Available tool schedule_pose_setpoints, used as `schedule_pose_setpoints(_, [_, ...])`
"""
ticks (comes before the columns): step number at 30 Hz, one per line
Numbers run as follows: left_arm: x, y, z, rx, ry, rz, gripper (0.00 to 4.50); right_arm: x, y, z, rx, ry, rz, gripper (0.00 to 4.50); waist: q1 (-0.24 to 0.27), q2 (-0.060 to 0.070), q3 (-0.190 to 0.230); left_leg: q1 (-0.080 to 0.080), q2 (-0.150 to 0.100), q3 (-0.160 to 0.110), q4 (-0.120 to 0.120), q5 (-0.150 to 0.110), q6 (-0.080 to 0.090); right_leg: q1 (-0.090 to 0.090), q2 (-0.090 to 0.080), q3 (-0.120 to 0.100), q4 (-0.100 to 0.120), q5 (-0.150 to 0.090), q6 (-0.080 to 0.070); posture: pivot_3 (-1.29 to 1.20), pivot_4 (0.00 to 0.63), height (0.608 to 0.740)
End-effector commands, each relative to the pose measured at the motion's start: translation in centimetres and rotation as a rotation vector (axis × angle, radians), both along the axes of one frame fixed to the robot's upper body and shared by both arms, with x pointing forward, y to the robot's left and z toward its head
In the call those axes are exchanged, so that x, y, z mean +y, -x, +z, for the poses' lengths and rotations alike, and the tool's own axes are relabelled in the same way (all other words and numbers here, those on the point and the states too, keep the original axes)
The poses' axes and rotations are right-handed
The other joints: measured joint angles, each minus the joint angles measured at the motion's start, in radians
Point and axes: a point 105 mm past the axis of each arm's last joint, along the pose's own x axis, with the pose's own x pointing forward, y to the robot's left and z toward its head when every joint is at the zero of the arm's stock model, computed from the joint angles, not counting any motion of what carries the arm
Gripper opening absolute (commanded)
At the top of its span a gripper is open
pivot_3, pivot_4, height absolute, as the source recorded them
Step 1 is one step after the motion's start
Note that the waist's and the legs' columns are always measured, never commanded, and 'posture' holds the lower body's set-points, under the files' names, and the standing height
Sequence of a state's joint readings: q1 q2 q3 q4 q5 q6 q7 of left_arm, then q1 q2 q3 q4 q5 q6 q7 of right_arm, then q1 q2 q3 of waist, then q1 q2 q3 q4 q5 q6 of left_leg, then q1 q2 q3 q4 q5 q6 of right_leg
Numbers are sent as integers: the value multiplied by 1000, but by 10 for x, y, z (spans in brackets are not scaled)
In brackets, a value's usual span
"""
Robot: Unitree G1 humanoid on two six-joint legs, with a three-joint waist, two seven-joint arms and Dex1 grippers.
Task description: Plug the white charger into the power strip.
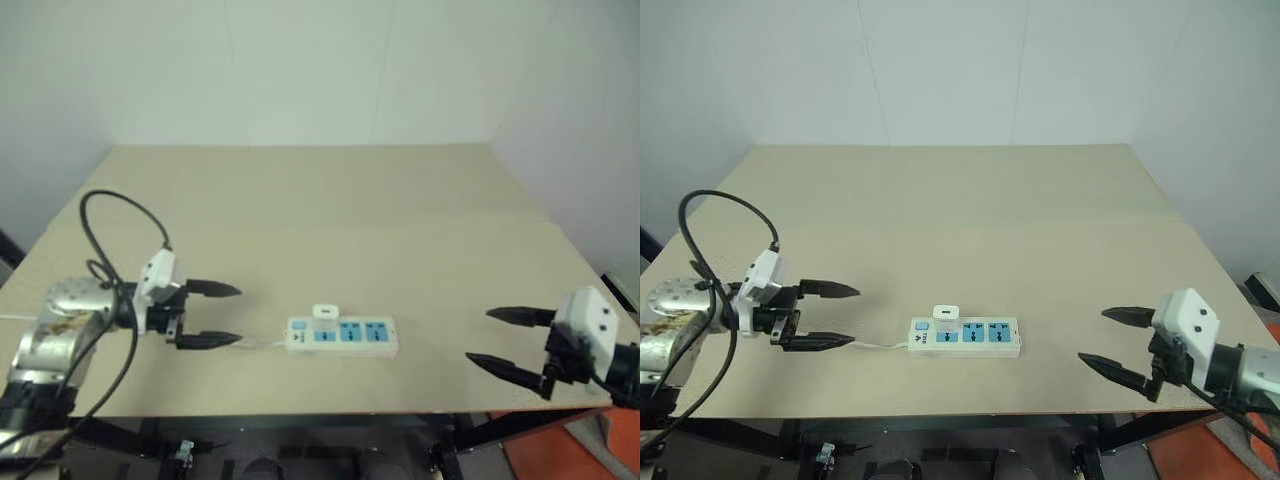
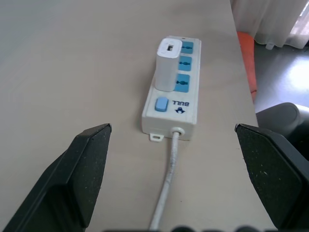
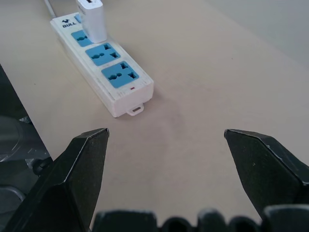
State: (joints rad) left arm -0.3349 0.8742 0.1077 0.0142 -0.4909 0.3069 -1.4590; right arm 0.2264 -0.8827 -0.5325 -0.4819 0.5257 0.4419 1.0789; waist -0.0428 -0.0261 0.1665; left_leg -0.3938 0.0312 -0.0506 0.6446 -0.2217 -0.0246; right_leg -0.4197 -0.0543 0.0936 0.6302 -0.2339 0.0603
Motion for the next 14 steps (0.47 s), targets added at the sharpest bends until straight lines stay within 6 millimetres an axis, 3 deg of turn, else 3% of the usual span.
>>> schedule_pose_setpoints(1, [-1, 1, 12, -41, 11, 3, 4476, 1, 0, 12, -51, 22, 5, 4500, 0, 0, 0, 0, 0, 0, 0, 0, 0, 0, 0, 0, 0, 0, 0, 0, 150, 740])
schedule_pose_setpoints(14, [-12, -2, 11, -34, 32, -7, 4476, 0, 0, 8, -50, 45, -8, 4500, 1, 0, 0, 0, 0, 0, 0, 0, 0, 0, 0, 0, 0, 0, 0, 0, 150, 740])
